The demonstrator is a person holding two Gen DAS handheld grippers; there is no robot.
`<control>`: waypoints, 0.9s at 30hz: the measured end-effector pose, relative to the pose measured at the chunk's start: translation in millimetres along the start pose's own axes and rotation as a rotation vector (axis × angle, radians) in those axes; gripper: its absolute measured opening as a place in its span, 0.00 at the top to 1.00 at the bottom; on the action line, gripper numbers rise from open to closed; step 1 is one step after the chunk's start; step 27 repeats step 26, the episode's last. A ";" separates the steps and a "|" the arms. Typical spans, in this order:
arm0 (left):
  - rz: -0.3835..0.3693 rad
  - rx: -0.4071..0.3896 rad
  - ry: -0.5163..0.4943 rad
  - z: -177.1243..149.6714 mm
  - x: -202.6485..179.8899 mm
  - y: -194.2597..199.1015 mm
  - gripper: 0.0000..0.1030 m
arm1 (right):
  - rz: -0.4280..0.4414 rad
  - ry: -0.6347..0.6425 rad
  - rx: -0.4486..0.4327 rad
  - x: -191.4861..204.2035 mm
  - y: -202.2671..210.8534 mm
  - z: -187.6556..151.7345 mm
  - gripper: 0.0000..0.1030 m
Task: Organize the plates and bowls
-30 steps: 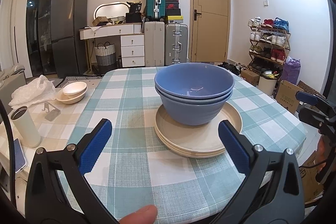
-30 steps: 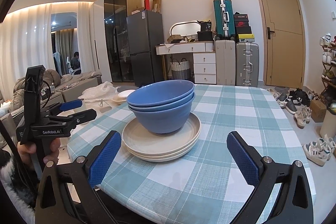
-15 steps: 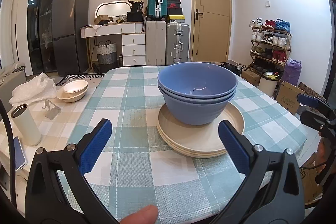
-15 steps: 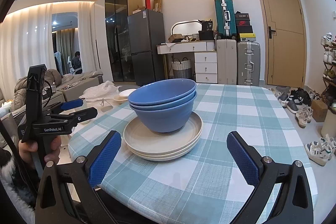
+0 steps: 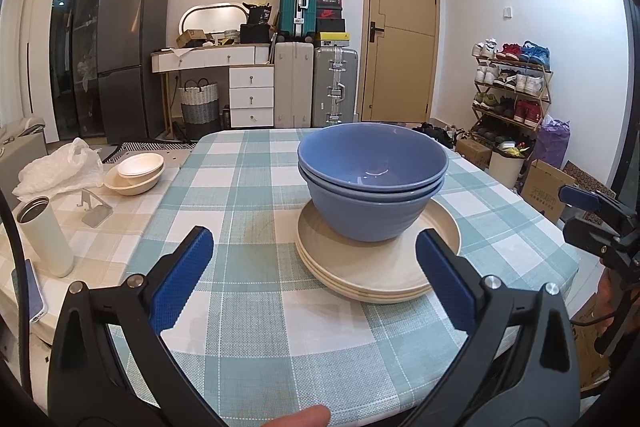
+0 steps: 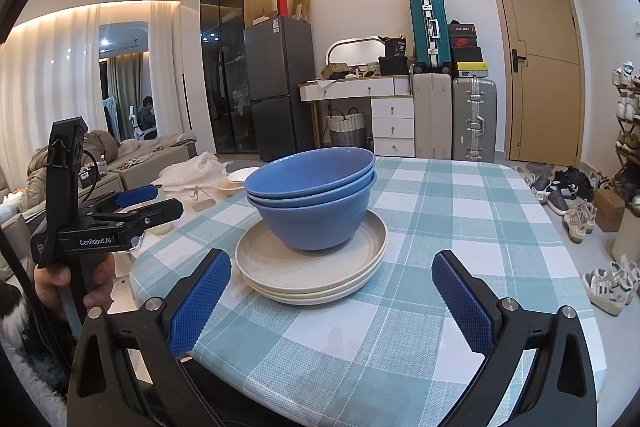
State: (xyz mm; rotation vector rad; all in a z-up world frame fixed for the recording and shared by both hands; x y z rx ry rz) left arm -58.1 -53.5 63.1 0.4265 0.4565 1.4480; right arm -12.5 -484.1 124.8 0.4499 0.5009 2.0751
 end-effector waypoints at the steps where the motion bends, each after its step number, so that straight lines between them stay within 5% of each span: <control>1: -0.002 0.000 -0.001 0.1 -0.5 0.2 0.02 | 0.000 0.000 0.001 -0.2 -0.1 0.2 0.00; 27: 0.007 0.006 0.005 -2.4 1.3 -0.6 0.02 | 0.002 0.002 0.004 1.4 -2.2 -2.8 0.00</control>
Point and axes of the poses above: each gripper's, at about its wrist camera, not at the fingertips, and y roughly against the way its jaws point, x to its left, z to its top, the point moved 4 cm from there along -y, roughly the way its jaws point, and after that the axes turned 8 degrees about x, right-handed, at the moved point
